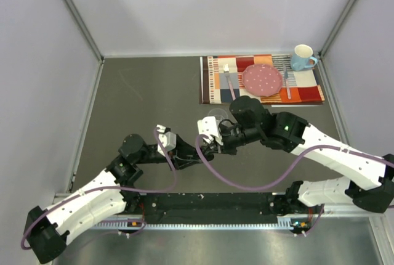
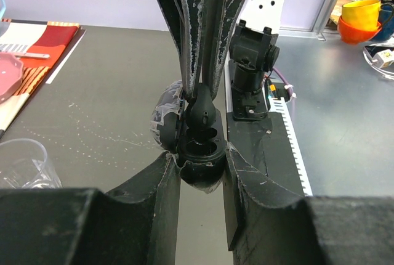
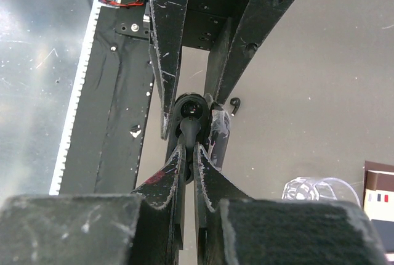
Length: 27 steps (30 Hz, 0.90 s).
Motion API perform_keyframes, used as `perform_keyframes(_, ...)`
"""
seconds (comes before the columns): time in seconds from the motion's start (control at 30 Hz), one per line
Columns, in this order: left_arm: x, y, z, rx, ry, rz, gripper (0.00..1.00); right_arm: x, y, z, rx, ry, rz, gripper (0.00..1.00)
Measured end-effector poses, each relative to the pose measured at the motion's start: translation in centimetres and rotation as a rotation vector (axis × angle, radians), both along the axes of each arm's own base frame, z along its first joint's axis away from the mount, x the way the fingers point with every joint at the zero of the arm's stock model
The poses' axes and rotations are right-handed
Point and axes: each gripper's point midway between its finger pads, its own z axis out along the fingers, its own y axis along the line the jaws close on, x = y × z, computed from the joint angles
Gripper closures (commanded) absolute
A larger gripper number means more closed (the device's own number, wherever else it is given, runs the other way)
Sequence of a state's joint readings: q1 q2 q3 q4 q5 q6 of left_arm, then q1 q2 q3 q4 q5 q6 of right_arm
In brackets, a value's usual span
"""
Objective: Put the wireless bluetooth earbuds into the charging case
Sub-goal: Place the earbud in the charging case.
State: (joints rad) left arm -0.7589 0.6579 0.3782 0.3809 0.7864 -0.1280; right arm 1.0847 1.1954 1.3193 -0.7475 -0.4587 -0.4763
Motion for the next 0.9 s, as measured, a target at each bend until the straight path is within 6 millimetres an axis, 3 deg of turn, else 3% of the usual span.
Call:
perform_keyframes(0.43, 0.0, -0.1, -0.3, 0.008, 0.009, -0.007, 1.0, -0.2, 0.7, -0.9, -0.025, 0.008, 0.034, 1.0)
perform_keyframes(0.9, 0.3, -0.1, -0.3, 0.008, 0.011, 0.008, 1.0, -0.2, 1.5, -1.3, -0.067, -0.047, 0.04, 0.71)
